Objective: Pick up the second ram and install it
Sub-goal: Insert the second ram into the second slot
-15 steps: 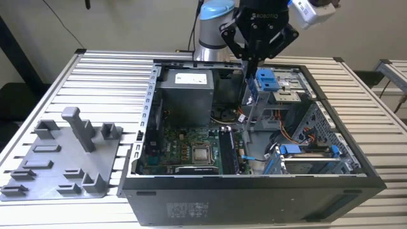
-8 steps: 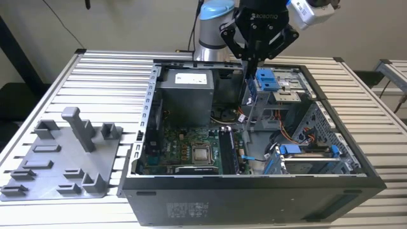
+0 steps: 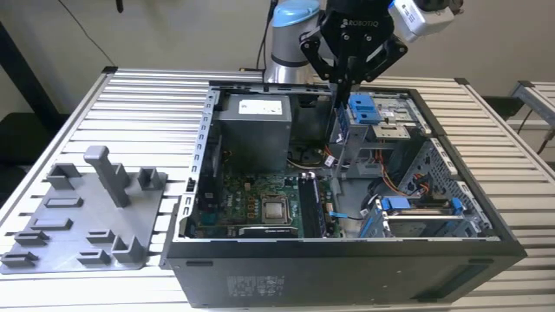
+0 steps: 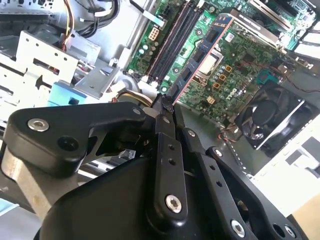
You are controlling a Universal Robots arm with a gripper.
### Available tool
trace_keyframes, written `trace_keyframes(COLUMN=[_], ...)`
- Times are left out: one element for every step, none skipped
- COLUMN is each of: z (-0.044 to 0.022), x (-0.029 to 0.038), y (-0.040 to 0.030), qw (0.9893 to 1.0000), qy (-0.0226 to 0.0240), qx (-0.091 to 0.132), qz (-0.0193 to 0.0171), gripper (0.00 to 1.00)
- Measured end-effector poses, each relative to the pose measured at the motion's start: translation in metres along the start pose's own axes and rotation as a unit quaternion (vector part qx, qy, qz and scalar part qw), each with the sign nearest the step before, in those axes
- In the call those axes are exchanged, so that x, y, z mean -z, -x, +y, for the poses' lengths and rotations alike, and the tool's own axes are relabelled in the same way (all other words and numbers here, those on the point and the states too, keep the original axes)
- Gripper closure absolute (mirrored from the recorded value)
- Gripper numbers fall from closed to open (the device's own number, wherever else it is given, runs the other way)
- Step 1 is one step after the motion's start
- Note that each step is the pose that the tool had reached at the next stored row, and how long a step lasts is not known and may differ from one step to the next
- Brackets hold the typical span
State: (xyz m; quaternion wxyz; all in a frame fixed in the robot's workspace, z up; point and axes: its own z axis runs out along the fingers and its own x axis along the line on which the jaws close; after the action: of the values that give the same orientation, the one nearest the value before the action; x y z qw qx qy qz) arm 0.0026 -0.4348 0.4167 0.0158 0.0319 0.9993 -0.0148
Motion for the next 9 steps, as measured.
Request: trace_keyframes(z=[0.0000,0.0000,0.0000,0.0001,0.0001,0.0001,0.0002,0.0003,0.0004], x=[0.0000,-0.0001,-0.0002,-0.0004,-0.0005,-0.0006,-0.0008,-0.0010,-0.0012], y=[0.0000,0.0000,0.0004,0.0009,0.0014,0.0020,0.0026,0.0034,0.0042], qw=[1.0000,1.0000,1.0000,1.0000,1.0000,1.0000,1.0000,1.0000,0.9999], qy=[0.0000,0.0000,-0.0001,-0.0008,-0.0018,-0.0025,-0.0030,-0.0036,-0.0040], qx=[0.000,0.000,0.000,0.000,0.000,0.000,0.000,0.000,0.000], qz=[0.0000,0.0000,0.0001,0.0009,0.0022,0.0033,0.0055,0.0082,0.0106], gripper=[0.86,0.86,0.86,0.86,0.86,0.86,0.86,0.86,0.86])
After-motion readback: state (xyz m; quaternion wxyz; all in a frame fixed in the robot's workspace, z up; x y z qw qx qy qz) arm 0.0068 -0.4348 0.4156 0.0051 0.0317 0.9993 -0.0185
